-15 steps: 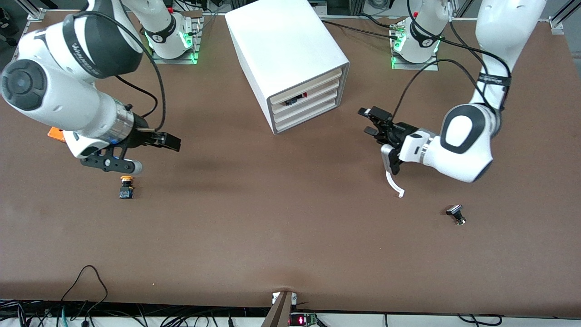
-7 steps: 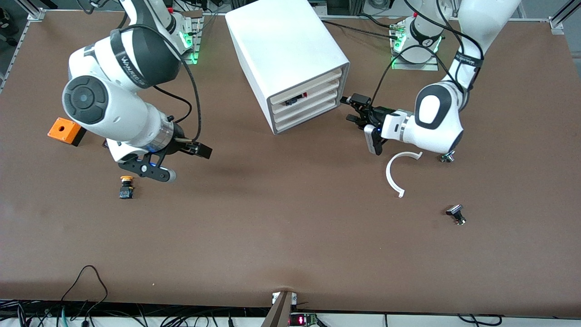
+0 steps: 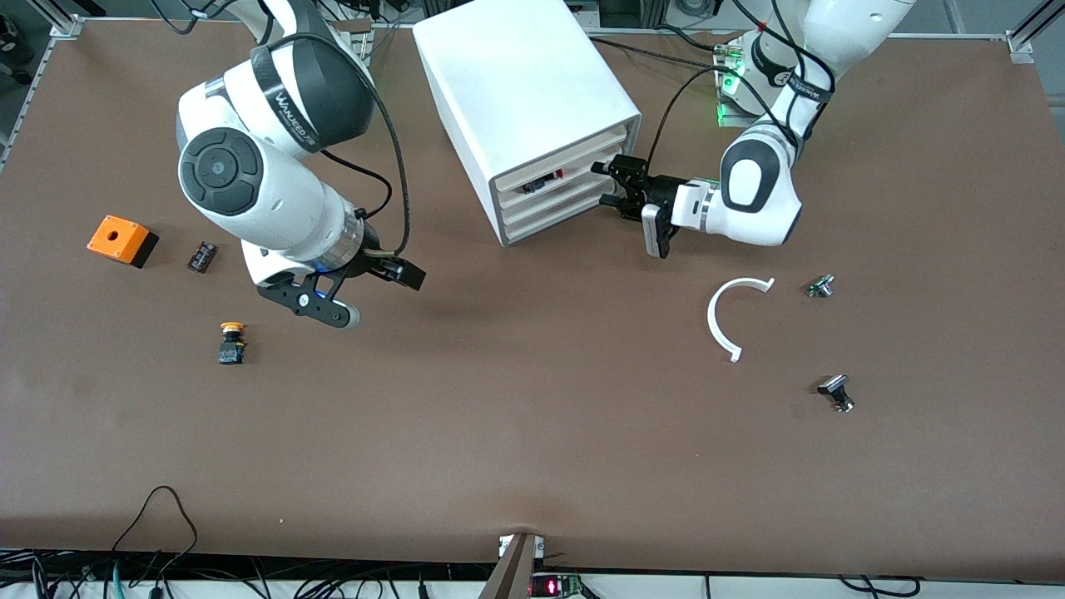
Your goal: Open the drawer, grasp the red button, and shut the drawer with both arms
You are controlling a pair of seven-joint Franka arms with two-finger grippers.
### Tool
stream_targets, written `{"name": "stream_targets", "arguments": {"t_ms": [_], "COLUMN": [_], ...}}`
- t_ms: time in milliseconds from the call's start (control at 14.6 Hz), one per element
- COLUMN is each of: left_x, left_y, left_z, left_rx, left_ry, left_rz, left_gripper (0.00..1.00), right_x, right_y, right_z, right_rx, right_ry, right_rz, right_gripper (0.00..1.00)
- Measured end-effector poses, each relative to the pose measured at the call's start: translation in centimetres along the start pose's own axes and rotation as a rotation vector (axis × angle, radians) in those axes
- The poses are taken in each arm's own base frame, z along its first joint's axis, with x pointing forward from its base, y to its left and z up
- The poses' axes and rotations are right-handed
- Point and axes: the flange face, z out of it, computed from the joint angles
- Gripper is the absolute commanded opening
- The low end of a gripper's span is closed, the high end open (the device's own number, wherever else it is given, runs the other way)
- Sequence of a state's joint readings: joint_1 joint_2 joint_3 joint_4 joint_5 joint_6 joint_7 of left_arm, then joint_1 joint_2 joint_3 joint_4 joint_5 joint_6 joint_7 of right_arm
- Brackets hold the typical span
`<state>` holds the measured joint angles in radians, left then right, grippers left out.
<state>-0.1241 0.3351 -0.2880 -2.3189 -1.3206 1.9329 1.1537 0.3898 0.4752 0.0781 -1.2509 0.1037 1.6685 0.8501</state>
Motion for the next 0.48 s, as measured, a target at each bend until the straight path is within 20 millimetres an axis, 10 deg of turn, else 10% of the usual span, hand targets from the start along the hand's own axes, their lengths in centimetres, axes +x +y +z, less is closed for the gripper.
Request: {"name": "stream_targets", "arguments": {"t_ms": [481], "left_x": [-0.6], "left_y": [0.1], "left_z": [0.8], "left_rx": [-0.006], "left_ry": [-0.018], "left_rz": [0.014], "left_gripper": [0.32], "right_x": [-0.8], "right_y": [-2.8], "right_z": [-0.2], "right_rx": [0.027], "right_ry": [0.018], "right_rz": [0.051], "right_gripper": [1.00]}}
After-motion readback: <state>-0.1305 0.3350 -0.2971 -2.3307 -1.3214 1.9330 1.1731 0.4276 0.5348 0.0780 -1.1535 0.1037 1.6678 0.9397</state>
